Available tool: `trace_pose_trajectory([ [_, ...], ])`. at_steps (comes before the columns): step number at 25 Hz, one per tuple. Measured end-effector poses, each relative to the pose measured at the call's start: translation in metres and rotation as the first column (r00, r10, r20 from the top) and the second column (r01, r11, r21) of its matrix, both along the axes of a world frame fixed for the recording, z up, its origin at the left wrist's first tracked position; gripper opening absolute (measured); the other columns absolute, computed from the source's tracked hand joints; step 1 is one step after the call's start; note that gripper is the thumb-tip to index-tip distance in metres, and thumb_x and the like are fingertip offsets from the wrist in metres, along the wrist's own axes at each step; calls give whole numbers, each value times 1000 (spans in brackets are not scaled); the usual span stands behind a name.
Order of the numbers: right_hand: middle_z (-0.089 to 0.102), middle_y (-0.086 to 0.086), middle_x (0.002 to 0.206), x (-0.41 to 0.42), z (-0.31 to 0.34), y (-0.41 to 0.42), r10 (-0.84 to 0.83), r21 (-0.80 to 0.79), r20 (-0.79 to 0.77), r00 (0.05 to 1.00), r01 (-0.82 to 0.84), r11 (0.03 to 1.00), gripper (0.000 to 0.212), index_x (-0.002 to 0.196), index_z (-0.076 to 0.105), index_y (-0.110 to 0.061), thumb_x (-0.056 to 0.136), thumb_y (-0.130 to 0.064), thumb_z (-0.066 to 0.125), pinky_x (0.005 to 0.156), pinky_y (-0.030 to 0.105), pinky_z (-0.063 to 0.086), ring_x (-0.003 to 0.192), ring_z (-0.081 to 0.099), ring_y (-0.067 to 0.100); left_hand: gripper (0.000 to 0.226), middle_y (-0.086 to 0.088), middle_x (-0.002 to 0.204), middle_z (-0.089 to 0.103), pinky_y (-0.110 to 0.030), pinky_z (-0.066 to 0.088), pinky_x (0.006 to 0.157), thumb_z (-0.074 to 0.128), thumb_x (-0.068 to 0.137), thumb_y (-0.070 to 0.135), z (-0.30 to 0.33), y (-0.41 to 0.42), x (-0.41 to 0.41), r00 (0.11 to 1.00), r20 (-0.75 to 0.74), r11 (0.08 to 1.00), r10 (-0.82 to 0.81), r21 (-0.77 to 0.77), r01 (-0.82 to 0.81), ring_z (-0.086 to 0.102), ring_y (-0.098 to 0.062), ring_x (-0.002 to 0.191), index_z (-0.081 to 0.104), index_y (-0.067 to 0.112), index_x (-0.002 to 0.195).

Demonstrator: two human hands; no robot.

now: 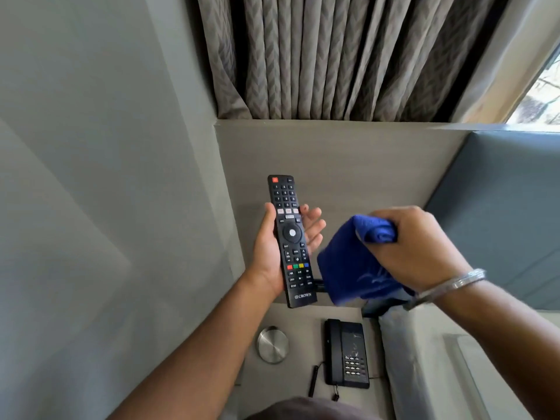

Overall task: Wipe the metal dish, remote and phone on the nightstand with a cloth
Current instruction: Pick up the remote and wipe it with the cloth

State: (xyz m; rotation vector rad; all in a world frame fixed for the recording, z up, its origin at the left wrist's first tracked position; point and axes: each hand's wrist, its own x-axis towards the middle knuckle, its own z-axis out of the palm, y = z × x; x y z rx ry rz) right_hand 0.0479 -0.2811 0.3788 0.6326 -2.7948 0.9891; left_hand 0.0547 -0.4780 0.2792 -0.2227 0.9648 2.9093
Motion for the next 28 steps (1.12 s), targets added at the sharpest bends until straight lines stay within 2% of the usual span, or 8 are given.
trace_pose_trajectory([
  [5, 70, -12, 77, -7, 43, -30, -100, -387, -291, 951, -22, 922, 36, 93, 70, -26, 72, 0, 55, 56, 2, 45, 70, 63, -9, 63, -14, 130, 66, -54, 42, 109, 41, 93, 67, -8, -1, 17, 1000, -15, 997, -2, -79, 1, 59, -30, 125, 71, 14, 112],
  [9, 55, 9, 139, 5, 15, -78, 244, -2, -117, 963, -246, 969, 65, 133, 54, -15, 71, 6, 52, 107, 28, 36, 130, 48, 22, 54, -8, 108, 75, -43, 60, 82, 46, 96, 61, 3, 4, 20, 999, 18, 992, -52, -112, 53, 70, -24, 101, 76, 17, 108],
  [13, 54, 10, 139, 30, -28, -87, 352, 224, -34, 935, -336, 915, 58, 128, 57, -13, 72, 3, 52, 104, 32, 39, 130, 47, 29, 50, -15, 91, 77, -33, 62, 67, 45, 98, 45, -6, -3, 16, 988, 152, 998, 33, -57, -25, 75, -27, 82, 74, 4, 97],
  [18, 38, -8, 151, 62, -76, -61, 285, 194, 99, 953, -300, 934, 68, 139, 45, -24, 76, -2, 53, 115, 26, 26, 142, 27, 10, 49, -12, 64, 66, -30, 57, 57, 46, 95, 43, -28, 2, 5, 920, 389, 984, -48, -139, 110, 67, -27, 58, 64, 7, 68],
  [21, 38, -11, 151, 79, -96, -49, 291, 171, 263, 920, -342, 924, 68, 139, 45, -26, 75, -3, 53, 114, 30, 30, 141, 26, 5, 56, -9, 56, 66, -26, 54, 47, 49, 96, 44, -63, 8, 4, 876, 481, 984, -36, -134, 114, 64, -23, 45, 66, 10, 55],
  [23, 54, -4, 141, 86, -112, -35, 286, 155, 405, 868, -374, 914, 64, 133, 53, -23, 72, -5, 51, 107, 33, 39, 133, 44, 11, 64, -8, 72, 75, -30, 57, 59, 40, 99, 54, -98, 11, 5, 852, 519, 989, -69, -75, 126, 72, -24, 58, 74, 8, 72],
  [25, 72, 0, 111, 89, -132, -14, 241, 161, 528, 814, -375, 913, 54, 117, 64, -21, 68, -10, 47, 88, 34, 50, 104, 65, 18, 70, -8, 85, 79, -33, 57, 63, 28, 101, 62, -143, 9, 3, 805, 590, 979, -56, -124, 160, 73, -25, 64, 73, 9, 97],
  [28, 70, -9, 83, 84, -167, 29, 34, 256, 631, 775, -249, 934, 41, 105, 67, -26, 72, -8, 50, 59, 17, 49, 63, 60, -3, 69, -14, 78, 74, -31, 56, 51, 27, 101, 61, -220, 2, 7, 688, 726, 896, 16, -316, 313, 66, -26, 50, 63, 3, 110],
])
